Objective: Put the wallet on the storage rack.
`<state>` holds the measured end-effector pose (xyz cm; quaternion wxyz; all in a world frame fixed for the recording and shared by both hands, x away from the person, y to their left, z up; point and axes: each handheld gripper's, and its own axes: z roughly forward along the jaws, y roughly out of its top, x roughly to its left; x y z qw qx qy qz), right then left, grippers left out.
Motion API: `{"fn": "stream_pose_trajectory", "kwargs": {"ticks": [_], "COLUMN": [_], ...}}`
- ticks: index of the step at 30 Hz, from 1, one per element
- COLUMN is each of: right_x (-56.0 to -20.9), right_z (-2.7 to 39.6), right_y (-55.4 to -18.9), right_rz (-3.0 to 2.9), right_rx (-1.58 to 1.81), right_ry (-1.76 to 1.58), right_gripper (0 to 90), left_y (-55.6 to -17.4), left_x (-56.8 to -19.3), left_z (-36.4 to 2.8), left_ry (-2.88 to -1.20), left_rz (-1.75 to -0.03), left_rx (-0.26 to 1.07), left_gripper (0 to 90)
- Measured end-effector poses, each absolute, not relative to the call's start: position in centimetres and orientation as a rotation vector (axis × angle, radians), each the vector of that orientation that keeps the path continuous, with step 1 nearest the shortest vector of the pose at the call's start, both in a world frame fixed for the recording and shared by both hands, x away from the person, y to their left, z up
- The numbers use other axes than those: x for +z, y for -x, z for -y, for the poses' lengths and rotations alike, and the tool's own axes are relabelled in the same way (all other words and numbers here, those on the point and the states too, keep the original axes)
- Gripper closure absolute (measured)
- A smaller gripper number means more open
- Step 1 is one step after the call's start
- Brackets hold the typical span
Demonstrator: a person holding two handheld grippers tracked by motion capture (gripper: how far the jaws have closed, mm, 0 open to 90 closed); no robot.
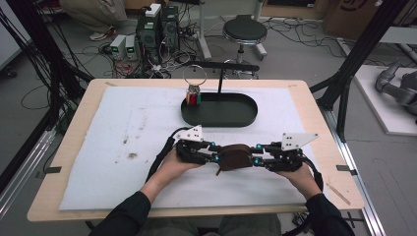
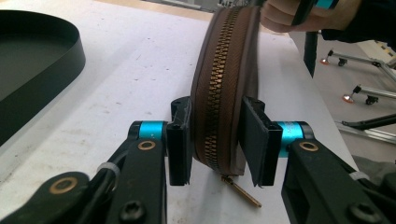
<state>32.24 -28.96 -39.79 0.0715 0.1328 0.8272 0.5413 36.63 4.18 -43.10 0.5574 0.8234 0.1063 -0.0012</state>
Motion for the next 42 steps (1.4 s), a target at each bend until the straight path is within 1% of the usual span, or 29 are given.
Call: {"fn": "stream_pose_trajectory", "kwargs": {"ticks": [3,4,5,6,8,10,12,14,16,17,18,20,21,22,23,24,25,27,31,32,33,39,42], "right_x": [-39.7,-39.8,-39.8,-39.9,-39.9,-40.0,-40.4,-40.8,-41.0,-41.2,-41.4,-41.4,-41.3,-41.3,-41.3,-41.3,-41.3,-41.1,-40.8,-40.7,-40.7,-40.4,-40.2], "right_z": [29.0,28.9,28.9,28.7,28.6,28.6,28.4,28.1,27.9,27.7,27.3,27.4,27.4,27.4,27.4,27.3,27.3,27.2,26.9,26.8,26.8,26.5,26.5], "right_y": [-32.3,-32.3,-32.3,-32.5,-32.8,-32.9,-33.5,-33.8,-33.9,-34.0,-34.0,-34.1,-34.1,-34.1,-34.0,-34.0,-34.0,-33.9,-33.9,-34.0,-34.0,-34.3,-34.4], "right_rz": [-2.471,-2.457,-2.457,-2.449,-2.440,-2.443,-2.481,-2.523,-2.545,-2.568,-2.605,-2.607,-2.619,-2.617,-2.614,-2.612,-2.612,-2.586,-2.556,-2.550,-2.550,-2.526,-2.518], "right_rx": [1.634,1.621,1.621,1.621,1.625,1.625,1.606,1.591,1.578,1.572,1.536,1.544,1.568,1.568,1.570,1.573,1.573,1.566,1.595,1.603,1.603,1.625,1.638], "right_ry": [-0.419,-0.435,-0.435,-0.473,-0.510,-0.528,-0.576,-0.596,-0.594,-0.589,-0.553,-0.523,-0.514,-0.515,-0.520,-0.519,-0.519,-0.514,-0.508,-0.507,-0.507,-0.501,-0.498], "right_gripper": [62.2,56.2,56.2,50.9,44.0,42.3,36.2,36.2,36.4,40.3,56.9,64.3,66.1,66.7,67.1,67.5,67.5,68.1,68.2,68.2,68.2,68.1,68.1], "left_y": [-36.5,-36.4,-36.4,-36.3,-36.3,-36.2,-36.1,-36.1,-36.0,-36.0,-36.0,-36.0,-36.0,-36.0,-35.9,-35.9,-35.8,-35.4,-34.8,-34.5,-34.5,-33.8,-33.6], "left_x": [-43.1,-43.0,-43.0,-43.0,-43.0,-43.0,-42.9,-42.9,-42.9,-42.9,-42.9,-42.8,-42.8,-42.6,-42.5,-42.5,-42.3,-41.5,-40.8,-40.4,-40.4,-39.4,-39.3], "left_z": [-4.0,-4.0,-3.9,-3.9,-3.9,-4.0,-3.9,-3.9,-3.9,-3.9,-4.0,-4.0,-4.0,-4.1,-4.2,-4.2,-4.4,-5.2,-6.5,-7.5,-7.5,-10.8,-11.7], "left_ry": [-1.944,-1.947,-1.946,-1.948,-1.949,-1.951,-1.955,-1.958,-1.957,-1.955,-1.956,-1.957,-1.954,-1.943,-1.938,-1.938,-1.933,-1.911,-1.911,-1.914,-1.914,-1.887,-1.880], "left_rz": [-0.231,-0.230,-0.225,-0.220,-0.219,-0.215,-0.204,-0.195,-0.197,-0.195,-0.198,-0.217,-0.239,-0.272,-0.279,-0.279,-0.283,-0.294,-0.291,-0.304,-0.304,-0.365,-0.386], "left_rx": [0.015,0.019,0.022,0.024,0.027,0.027,0.031,0.037,0.038,0.037,0.033,0.025,0.016,0.011,0.015,0.015,0.024,0.049,0.087,0.112,0.112,0.176,0.192], "left_gripper": [65.9,66.2,66.2,66.4,66.6,66.7,66.9,67.0,67.0,67.0,66.0,61.9,56.4,50.7,47.2,45.0,45.0,37.9,36.9,36.1,35.2,33.6,32.6]}}
